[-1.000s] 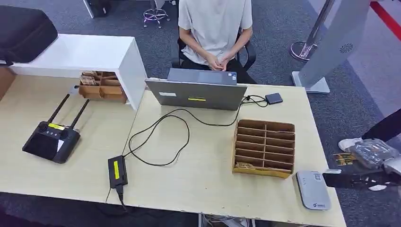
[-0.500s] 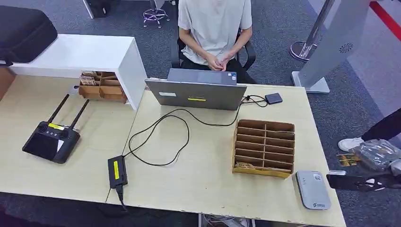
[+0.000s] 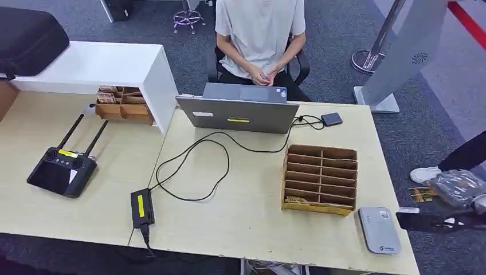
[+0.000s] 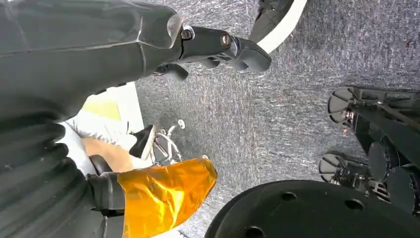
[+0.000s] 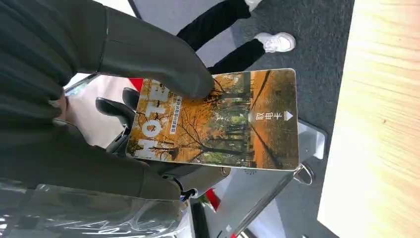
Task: Pass the card to the sensor for recognition and then transmit it.
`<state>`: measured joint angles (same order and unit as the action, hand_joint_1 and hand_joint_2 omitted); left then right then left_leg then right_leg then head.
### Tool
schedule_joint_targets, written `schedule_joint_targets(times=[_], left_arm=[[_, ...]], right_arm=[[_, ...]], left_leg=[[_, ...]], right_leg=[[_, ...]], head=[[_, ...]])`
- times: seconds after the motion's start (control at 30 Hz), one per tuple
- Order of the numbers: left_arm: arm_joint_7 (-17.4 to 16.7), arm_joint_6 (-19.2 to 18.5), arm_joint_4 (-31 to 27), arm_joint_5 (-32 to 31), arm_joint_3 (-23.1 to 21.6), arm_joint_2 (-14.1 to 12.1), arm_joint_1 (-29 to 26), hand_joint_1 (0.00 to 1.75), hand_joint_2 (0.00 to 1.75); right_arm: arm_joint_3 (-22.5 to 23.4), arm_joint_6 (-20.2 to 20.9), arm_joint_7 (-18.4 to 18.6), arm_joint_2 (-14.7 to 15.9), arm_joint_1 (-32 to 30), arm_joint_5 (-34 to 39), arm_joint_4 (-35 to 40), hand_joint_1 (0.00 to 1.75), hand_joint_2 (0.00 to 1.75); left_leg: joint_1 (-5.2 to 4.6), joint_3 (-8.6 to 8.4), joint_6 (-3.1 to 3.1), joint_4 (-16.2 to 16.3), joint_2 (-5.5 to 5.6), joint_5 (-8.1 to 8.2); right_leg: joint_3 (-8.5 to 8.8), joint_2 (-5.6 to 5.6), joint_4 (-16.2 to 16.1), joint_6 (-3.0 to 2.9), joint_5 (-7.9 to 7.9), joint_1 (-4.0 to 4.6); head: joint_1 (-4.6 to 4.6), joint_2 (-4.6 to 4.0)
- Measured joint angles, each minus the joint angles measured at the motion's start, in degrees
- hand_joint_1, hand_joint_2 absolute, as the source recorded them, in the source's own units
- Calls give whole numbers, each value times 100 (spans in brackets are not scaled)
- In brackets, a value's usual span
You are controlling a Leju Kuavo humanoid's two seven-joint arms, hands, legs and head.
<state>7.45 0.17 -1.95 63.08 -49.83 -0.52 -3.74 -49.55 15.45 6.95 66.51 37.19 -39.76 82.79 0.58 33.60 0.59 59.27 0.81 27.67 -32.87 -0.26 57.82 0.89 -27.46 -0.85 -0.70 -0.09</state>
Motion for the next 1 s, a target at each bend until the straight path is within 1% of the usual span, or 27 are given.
schedule_joint_targets(times=[0.13,0.2,0.3,0.4,0.57,0.6,0.63,0.67,0.73,0.77,0.83,0.93,1.0], left_arm=[[0,0,0,0,0,0,0,0,175],[0,0,0,7,0,0,0,0,175],[0,0,0,37,9,0,-1,0,175],[0,0,0,55,42,2,2,0,175],[-11,0,0,70,92,28,4,0,175],[-112,0,0,85,101,24,26,0,175],[-184,0,-7,92,112,20,59,0,175],[-166,0,-7,85,122,24,66,0,175],[-109,0,-2,68,125,24,82,0,175],[-107,0,-2,66,125,31,84,0,175],[-105,0,-2,66,127,35,73,0,175],[-105,0,-2,66,129,33,81,0,175],[-105,0,-2,68,131,33,82,0,175]], right_arm=[[0,0,0,2,-12,0,15,173,175],[15,46,-89,11,-29,30,33,173,175],[76,310,-301,103,-73,231,235,173,175],[131,560,-402,214,-113,437,536,173,175],[136,597,-341,319,-316,507,818,173,175],[133,660,-337,359,-330,628,853,173,175],[131,638,-304,442,-330,713,934,173,175],[103,504,-284,470,-325,701,975,173,175],[-5,242,-286,426,-431,542,852,173,175],[-52,210,-301,413,-520,479,800,173,175],[-111,223,-360,400,-621,433,763,173,175],[-146,413,-393,385,-646,450,763,173,175],[-149,450,-393,363,-695,466,763,173,175]], left_leg=[[0,0,0,0,0,0],[0,0,0,0,0,0],[0,1,0,0,1,0],[0,-1,0,0,-1,0],[0,-2,0,1,0,0],[-2,-1,0,1,1,0],[-2,7,-1,-2,3,-1],[-5,4,-1,-6,1,0],[6,-5,-1,-2,0,8],[3,-7,-3,-2,4,7],[-3,0,-9,-2,6,3],[-6,-3,-8,-2,2,3],[-6,-3,-8,-2,3,4]], right_leg=[[0,0,0,0,0,0],[0,0,0,0,0,0],[0,-1,0,0,0,0],[-1,1,0,0,0,0],[-1,0,0,1,-1,0],[0,0,0,1,-1,-2],[-5,-5,3,1,-1,-10],[-5,-2,2,1,-1,-9],[15,-1,-2,1,-1,6],[13,-7,-1,2,-2,-1],[7,-10,1,2,-2,-10],[6,-7,1,2,-2,-7],[6,-7,1,2,-2,-6]], head=[[0,0],[0,0],[2,0],[0,0],[0,0],[2,0],[4,0],[-9,0],[-9,0],[-13,0],[-15,0],[-15,0],[-13,0]])
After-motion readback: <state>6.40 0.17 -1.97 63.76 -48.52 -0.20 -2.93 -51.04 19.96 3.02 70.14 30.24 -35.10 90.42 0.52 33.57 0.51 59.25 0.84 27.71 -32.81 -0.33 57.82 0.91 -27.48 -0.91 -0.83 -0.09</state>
